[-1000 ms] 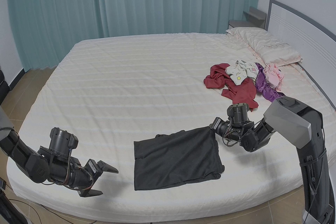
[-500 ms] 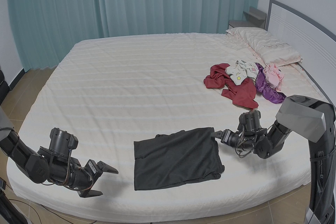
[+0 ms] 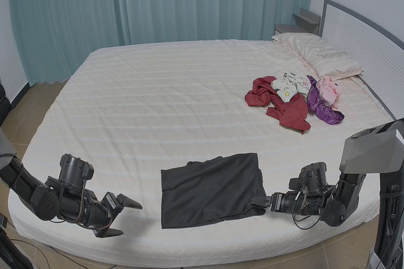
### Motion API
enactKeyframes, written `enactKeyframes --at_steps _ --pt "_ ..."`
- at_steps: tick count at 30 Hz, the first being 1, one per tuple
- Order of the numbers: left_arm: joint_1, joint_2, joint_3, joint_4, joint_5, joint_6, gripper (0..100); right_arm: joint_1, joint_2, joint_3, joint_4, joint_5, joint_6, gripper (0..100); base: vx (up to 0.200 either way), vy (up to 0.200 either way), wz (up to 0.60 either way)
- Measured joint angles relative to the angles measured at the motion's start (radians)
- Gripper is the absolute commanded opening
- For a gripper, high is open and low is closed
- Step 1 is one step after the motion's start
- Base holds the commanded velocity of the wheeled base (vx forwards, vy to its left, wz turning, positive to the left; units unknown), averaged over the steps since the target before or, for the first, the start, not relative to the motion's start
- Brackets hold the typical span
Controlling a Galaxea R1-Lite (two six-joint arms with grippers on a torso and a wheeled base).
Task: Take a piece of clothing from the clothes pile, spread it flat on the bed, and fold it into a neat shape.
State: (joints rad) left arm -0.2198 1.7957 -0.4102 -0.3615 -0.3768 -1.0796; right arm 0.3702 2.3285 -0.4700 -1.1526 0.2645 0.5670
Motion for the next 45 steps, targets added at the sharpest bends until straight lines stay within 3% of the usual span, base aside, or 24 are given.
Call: enactKeyframes --at_steps 2,3,15,30,31,40,45 --pt "0.0 0.0 0.0 0.0 0.0 0.0 100 0.025 0.002 0.011 -0.004 0.0 -0.004 100 0.0 0.0 0.0" --pt "0.0 0.0 0.0 0.0 0.0 0.001 100 0.032 0.004 0.012 -0.007 0.0 -0.005 0 0.0 0.0 0.0" --pt "0.001 0.0 0.007 0.0 0.001 0.029 100 0.055 0.012 0.042 -0.004 -0.063 -0.02 0 0.0 0.0 0.0" --pt "0.0 0.001 0.007 0.0 0.001 0.031 100 0.011 -0.028 0.115 -0.014 -0.066 -0.113 0 0.0 0.0 0.0" --pt "0.0 0.001 0.007 0.0 0.001 0.031 100 0.01 -0.028 0.115 -0.016 -0.065 -0.113 100 0.0 0.0 0.0" --pt "0.0 0.002 0.007 0.0 0.001 0.031 100 0.014 -0.009 0.103 -0.042 -0.062 -0.105 100 0.0 0.0 0.0" --pt "0.0 0.002 0.007 0.0 0.001 0.031 100 0.033 0.028 0.072 -0.108 -0.08 -0.037 100 0.0 0.0 0.0"
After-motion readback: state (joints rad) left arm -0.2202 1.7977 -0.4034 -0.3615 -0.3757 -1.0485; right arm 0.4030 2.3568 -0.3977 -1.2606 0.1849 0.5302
